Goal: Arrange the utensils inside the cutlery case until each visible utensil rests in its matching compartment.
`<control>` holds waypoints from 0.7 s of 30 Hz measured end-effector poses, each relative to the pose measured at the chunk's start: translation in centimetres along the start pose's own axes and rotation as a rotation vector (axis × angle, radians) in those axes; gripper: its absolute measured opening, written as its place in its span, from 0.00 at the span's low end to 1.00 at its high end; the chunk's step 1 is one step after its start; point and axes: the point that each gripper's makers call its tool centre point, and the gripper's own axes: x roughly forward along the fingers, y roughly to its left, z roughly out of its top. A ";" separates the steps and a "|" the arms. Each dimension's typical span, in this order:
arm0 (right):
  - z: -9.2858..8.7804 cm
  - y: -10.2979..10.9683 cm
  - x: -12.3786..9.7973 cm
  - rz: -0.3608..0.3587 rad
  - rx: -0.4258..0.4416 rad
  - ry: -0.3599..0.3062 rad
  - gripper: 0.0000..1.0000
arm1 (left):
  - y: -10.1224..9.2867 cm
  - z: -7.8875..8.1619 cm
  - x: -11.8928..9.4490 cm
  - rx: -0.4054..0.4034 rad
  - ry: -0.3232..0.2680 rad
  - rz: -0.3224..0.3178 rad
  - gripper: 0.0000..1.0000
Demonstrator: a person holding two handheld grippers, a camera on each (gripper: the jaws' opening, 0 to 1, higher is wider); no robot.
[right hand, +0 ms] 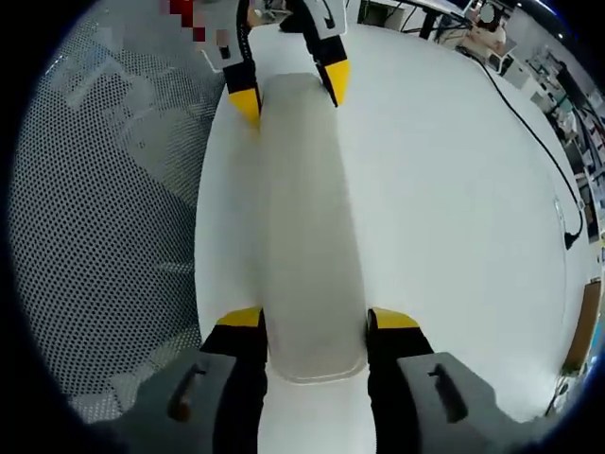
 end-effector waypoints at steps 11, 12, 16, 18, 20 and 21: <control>-0.1 0.8 0.1 0.002 0.001 0.024 0.41 | -0.6 -0.2 -0.1 -0.010 0.003 0.008 0.44; -0.1 0.8 0.1 0.002 0.002 0.026 0.41 | -0.7 -0.2 -0.1 -0.010 0.001 0.009 0.44; -0.2 0.9 0.1 0.004 0.002 0.035 0.41 | -0.7 -0.2 -0.1 -0.014 -0.007 0.014 0.44; -0.2 1.0 0.1 0.004 0.002 0.036 0.41 | -0.7 -0.2 -0.1 -0.015 -0.011 0.017 0.44; -0.2 1.1 0.1 0.005 0.002 0.038 0.41 | -0.7 -0.2 -0.1 -0.016 -0.013 0.019 0.44; -0.2 1.1 0.1 0.007 0.000 0.038 0.41 | -0.7 -0.2 -0.1 -0.017 -0.013 0.019 0.44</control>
